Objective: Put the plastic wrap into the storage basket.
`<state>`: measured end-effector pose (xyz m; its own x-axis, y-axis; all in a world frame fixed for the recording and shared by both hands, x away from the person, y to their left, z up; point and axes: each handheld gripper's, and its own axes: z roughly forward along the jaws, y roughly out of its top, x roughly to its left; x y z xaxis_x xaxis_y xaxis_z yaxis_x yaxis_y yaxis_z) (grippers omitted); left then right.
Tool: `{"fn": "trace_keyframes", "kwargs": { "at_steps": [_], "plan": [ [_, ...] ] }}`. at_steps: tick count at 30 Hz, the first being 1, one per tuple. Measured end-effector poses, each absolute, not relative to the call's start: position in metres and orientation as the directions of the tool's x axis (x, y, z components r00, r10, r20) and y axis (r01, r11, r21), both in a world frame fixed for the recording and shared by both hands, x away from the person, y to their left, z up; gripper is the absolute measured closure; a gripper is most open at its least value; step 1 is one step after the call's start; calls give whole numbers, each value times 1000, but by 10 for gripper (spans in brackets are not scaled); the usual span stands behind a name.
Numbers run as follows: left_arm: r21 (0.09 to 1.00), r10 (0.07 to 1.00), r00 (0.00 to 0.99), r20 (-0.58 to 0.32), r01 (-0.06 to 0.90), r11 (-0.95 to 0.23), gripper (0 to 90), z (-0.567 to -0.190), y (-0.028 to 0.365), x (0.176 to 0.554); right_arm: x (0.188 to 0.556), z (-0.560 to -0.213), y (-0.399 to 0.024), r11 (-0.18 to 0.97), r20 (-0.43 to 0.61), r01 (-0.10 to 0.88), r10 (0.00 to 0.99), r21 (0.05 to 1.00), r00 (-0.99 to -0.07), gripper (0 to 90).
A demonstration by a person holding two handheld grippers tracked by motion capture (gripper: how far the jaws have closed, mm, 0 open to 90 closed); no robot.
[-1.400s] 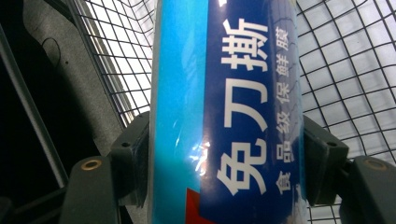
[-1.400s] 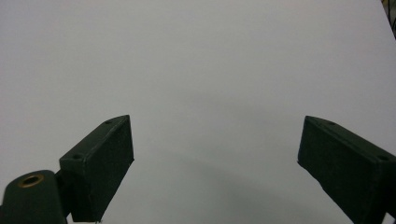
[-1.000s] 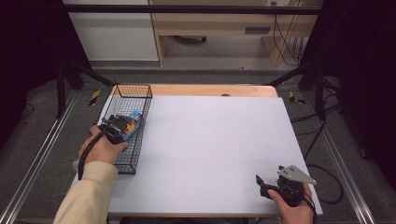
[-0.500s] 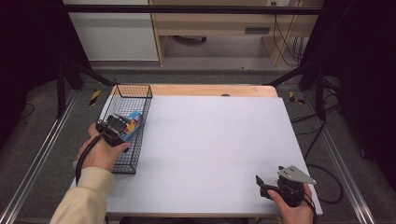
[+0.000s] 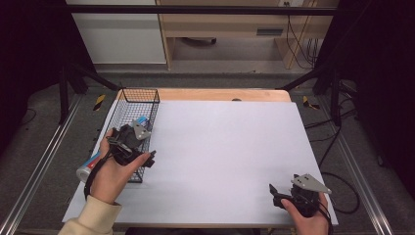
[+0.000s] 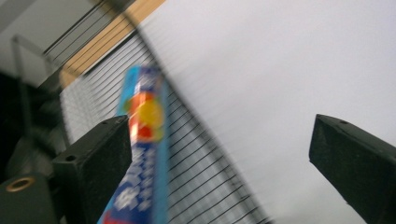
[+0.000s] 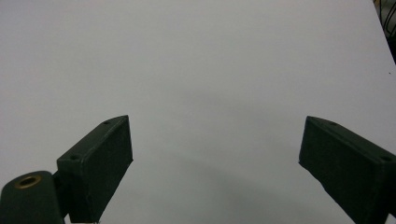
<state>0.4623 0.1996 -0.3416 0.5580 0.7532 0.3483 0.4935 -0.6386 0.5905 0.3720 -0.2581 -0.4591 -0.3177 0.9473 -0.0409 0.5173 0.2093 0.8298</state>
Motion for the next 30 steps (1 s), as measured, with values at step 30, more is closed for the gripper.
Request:
{"fn": "trace_keyframes", "kwargs": {
  "at_steps": [30],
  "plan": [
    [724,555,796,241,234,-649,56,-393,100,438,371,-459,-261,215,-64,520,954,826,-293,78]
  ]
}}
